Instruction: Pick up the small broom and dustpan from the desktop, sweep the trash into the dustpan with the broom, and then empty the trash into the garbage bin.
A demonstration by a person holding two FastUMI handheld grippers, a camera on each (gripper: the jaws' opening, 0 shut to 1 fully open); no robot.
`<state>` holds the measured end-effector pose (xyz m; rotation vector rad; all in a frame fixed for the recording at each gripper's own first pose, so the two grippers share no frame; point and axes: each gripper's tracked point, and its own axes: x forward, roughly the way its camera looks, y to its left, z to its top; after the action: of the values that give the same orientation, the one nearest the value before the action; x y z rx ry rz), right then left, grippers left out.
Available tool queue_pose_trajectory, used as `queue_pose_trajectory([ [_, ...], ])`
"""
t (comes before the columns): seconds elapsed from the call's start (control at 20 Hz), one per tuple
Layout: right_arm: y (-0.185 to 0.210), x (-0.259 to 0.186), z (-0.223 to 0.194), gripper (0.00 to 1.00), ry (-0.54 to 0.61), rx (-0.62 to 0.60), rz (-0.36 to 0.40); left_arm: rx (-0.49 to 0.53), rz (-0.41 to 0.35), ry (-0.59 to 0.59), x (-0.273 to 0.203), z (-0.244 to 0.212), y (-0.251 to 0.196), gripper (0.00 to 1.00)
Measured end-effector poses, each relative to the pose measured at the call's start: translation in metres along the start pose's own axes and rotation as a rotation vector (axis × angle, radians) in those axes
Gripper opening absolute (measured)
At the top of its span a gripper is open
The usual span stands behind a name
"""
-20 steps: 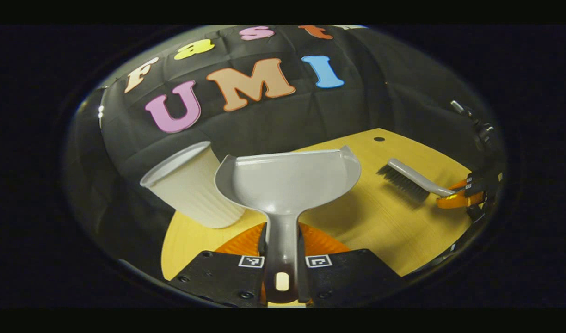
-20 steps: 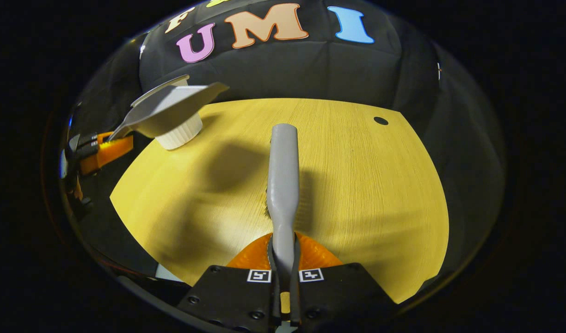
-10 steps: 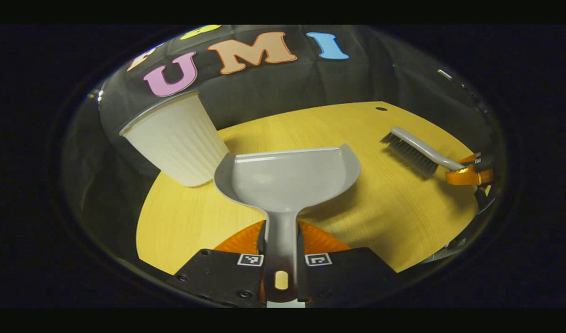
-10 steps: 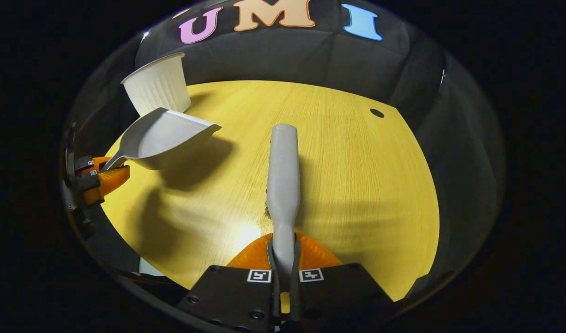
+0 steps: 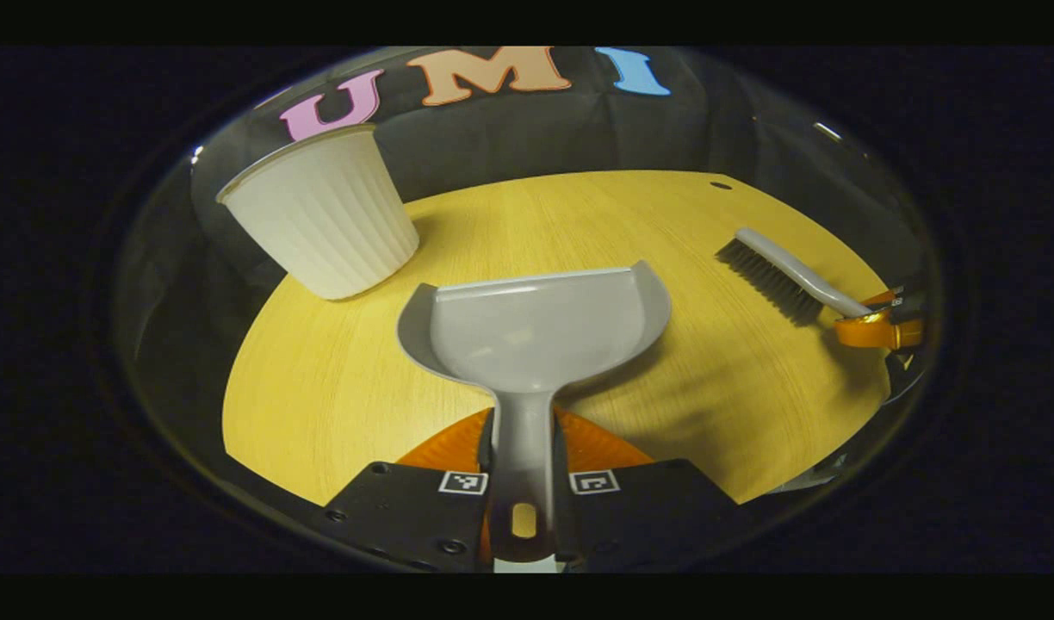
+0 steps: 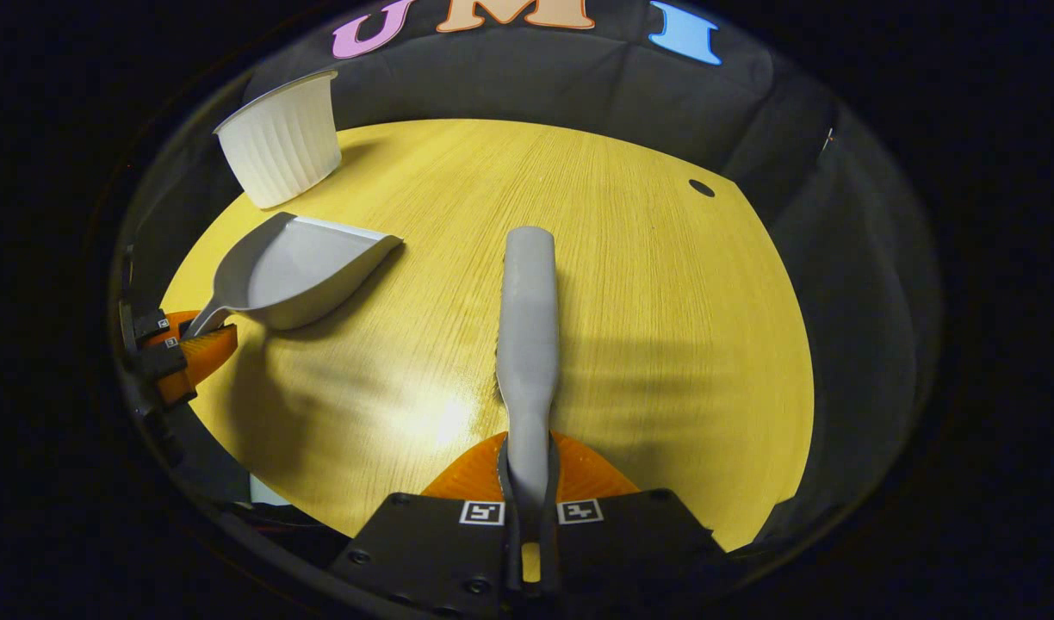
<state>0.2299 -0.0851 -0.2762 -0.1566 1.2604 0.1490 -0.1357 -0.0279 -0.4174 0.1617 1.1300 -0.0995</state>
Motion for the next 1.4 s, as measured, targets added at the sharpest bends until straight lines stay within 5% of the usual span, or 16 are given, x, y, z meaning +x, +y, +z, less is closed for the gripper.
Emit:
queue_pose_trajectory([
  [0.2, -0.001, -0.009, 0.004, 0.16, -0.018, 0.01, 0.001, -0.028, 0.012, -0.039, -0.006, 0.013, -0.001, 0.31],
  [0.25, -0.003, -0.012, 0.007, 0.19, -0.039, 0.015, 0.003, -0.032, 0.015, -0.07, -0.011, 0.022, -0.002, 0.41],
  [0.4, -0.008, -0.042, 0.015, 0.29, -0.106, 0.022, 0.022, -0.041, 0.027, -0.183, -0.036, 0.049, -0.002, 1.0],
  [0.5, -0.01, -0.066, 0.034, 0.55, -0.202, 0.028, 0.043, -0.059, 0.05, -0.284, -0.059, 0.071, -0.004, 0.96],
  [0.6, -0.015, -0.102, 0.059, 0.95, -0.353, 0.035, 0.041, -0.069, 0.099, -0.406, -0.089, 0.099, 0.002, 0.96],
  [0.8, -0.021, -0.185, 0.108, 0.93, -0.739, -0.003, 0.04, -0.041, 0.226, -0.678, -0.166, 0.158, 0.011, 1.0],
  [0.95, -0.018, -0.249, 0.131, 0.93, -0.958, -0.038, 0.008, -0.051, 0.23, -0.864, -0.209, 0.19, -0.001, 0.93],
  [1.4, -0.037, -0.321, 0.12, 0.92, -1.149, 0.128, -0.048, -0.087, 0.127, -1.01, -0.258, 0.211, 0.005, 0.93],
])
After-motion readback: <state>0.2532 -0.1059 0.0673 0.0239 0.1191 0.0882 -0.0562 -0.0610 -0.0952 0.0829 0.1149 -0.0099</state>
